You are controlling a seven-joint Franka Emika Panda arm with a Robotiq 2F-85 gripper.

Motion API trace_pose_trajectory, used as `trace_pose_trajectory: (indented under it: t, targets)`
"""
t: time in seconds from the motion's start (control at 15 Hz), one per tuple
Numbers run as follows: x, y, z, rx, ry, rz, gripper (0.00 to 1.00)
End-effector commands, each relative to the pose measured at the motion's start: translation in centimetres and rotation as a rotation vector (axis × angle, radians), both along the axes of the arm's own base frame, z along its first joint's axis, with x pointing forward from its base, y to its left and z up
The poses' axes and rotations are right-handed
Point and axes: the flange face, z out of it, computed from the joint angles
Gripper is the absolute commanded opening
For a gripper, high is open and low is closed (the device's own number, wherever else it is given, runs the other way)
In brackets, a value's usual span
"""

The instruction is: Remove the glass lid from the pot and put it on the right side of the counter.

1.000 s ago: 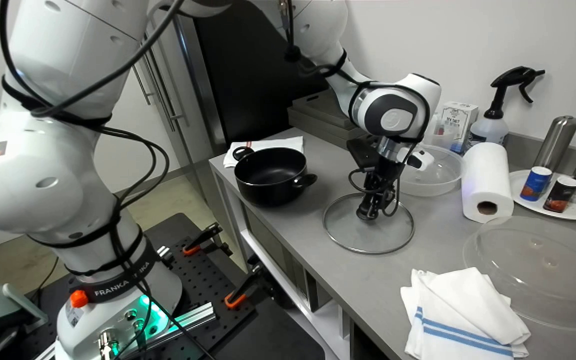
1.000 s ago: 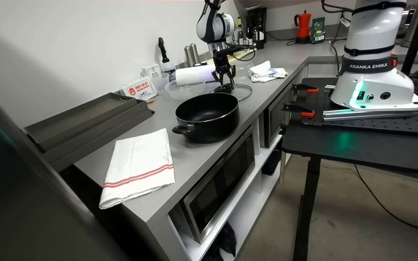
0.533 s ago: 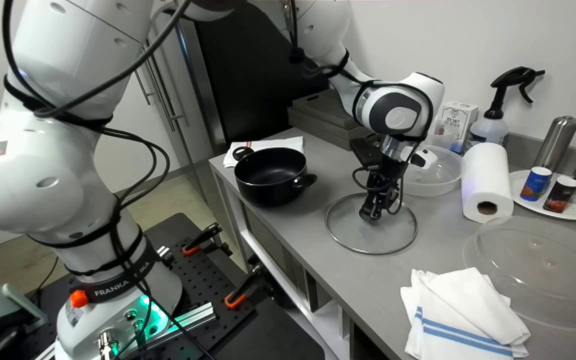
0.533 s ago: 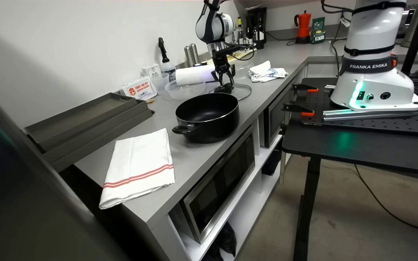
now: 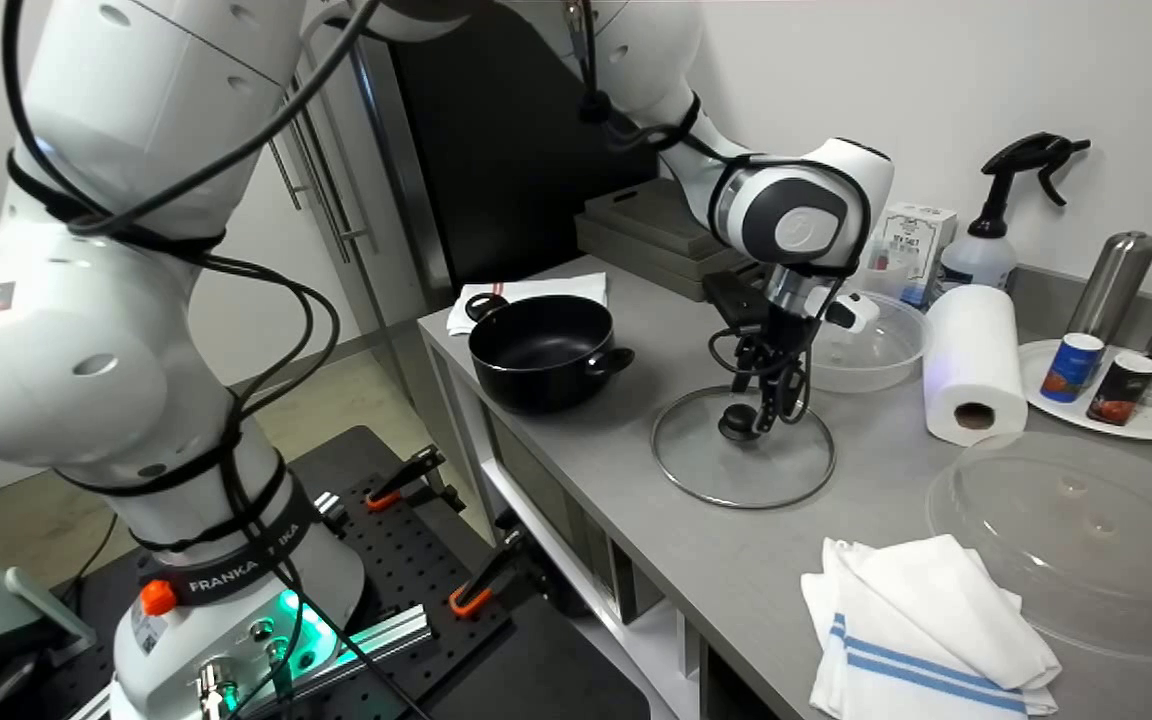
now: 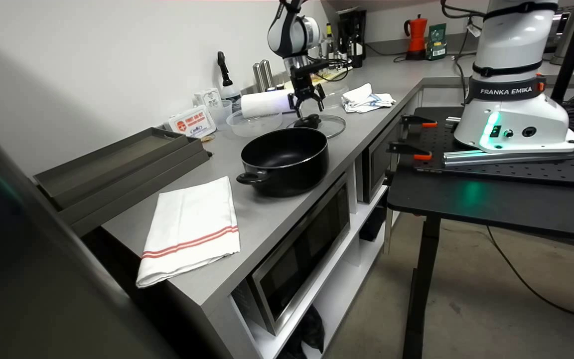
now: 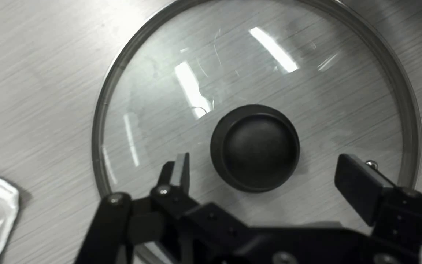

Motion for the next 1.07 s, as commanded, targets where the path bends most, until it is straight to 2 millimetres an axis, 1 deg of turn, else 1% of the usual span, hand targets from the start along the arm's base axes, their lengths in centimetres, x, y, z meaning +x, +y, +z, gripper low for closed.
trace_pose_trajectory:
  t: [0.0, 0.13, 0.27, 0.53, 0.67, 0.73, 0.8, 1.0]
  targets:
    - [-0.4, 0.5, 2.0, -0.005, 0.001, 0.018, 1.0]
    - [-0.9, 0.7, 3.4, -0.006, -0.015, 0.033, 1.0]
    - [-1.8, 1.1, 5.3, -0.006, -0.035, 0.055, 1.0]
    - [-4.1, 2.2, 9.1, -0.012, -0.052, 0.117, 1.0]
    - [-5.4, 2.8, 10.5, -0.01, -0.053, 0.157, 1.0]
    - [-6.0, 3.2, 11.0, -0.009, -0.056, 0.179, 1.0]
    - [-3.8, 2.0, 9.5, -0.01, -0.057, 0.126, 1.0]
    - [-5.2, 2.7, 10.7, -0.004, -0.06, 0.149, 1.0]
